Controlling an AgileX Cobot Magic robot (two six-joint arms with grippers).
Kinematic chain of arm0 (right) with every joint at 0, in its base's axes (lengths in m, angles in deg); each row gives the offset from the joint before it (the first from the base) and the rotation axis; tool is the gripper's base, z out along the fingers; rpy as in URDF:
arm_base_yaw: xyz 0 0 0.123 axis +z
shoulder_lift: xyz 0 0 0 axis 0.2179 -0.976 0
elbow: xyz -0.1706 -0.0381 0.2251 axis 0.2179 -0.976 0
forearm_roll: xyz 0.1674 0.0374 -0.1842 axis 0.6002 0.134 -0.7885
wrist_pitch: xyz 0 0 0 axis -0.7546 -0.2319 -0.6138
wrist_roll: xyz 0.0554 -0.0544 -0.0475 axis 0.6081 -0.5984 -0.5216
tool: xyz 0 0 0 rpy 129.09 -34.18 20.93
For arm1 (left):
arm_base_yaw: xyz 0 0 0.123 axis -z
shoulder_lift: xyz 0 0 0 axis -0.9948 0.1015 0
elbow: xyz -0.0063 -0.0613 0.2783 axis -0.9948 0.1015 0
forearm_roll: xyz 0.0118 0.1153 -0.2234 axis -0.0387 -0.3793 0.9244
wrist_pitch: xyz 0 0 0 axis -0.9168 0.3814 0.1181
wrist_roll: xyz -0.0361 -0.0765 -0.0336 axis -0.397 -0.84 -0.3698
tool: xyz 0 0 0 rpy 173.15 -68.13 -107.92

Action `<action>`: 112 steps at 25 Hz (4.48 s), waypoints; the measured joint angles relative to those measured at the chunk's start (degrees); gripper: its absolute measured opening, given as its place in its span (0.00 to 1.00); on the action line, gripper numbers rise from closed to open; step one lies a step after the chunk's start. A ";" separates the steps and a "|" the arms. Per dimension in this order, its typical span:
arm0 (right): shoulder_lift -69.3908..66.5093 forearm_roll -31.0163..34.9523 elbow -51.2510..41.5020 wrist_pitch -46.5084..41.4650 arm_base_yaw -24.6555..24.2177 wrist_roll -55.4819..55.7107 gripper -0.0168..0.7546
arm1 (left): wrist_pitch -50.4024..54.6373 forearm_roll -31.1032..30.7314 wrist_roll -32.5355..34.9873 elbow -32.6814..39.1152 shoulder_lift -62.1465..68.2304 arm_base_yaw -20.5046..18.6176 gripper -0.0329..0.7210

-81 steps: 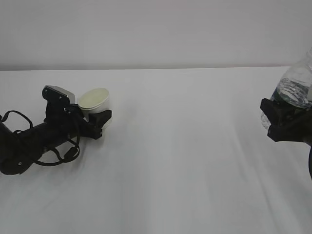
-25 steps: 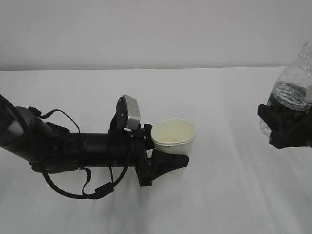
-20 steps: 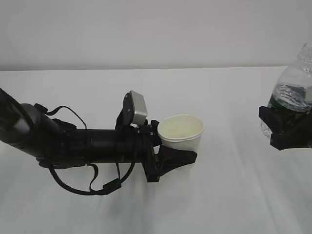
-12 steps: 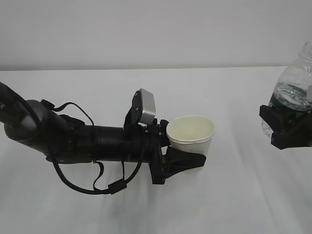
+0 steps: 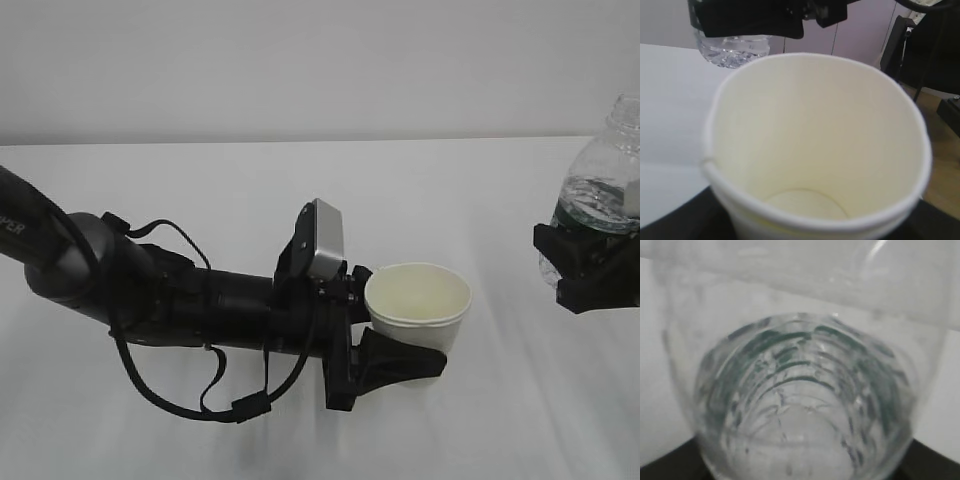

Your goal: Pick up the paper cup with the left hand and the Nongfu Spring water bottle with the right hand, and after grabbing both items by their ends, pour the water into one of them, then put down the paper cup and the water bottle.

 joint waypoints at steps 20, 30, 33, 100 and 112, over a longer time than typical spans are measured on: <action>0.00 0.00 0.00 -0.56 0.00 -16.44 0.59 | 0.00 -1.08 0.00 -1.13 0.00 2.03 0.66; 0.00 0.00 0.00 -0.56 0.00 -24.83 0.59 | 1.32 -0.77 0.00 -1.76 0.00 3.16 0.66; 0.00 0.00 0.00 -0.56 0.00 -28.68 0.59 | 1.32 -0.64 0.00 -3.15 0.00 3.16 0.66; 13.76 2.47 -0.13 -20.08 0.00 -40.99 0.59 | 3.45 -1.24 -2.32 -4.41 0.00 5.70 0.66; 13.76 2.60 -0.13 -20.08 0.00 -49.29 0.59 | 3.88 -0.43 -2.32 -4.41 0.00 5.70 0.66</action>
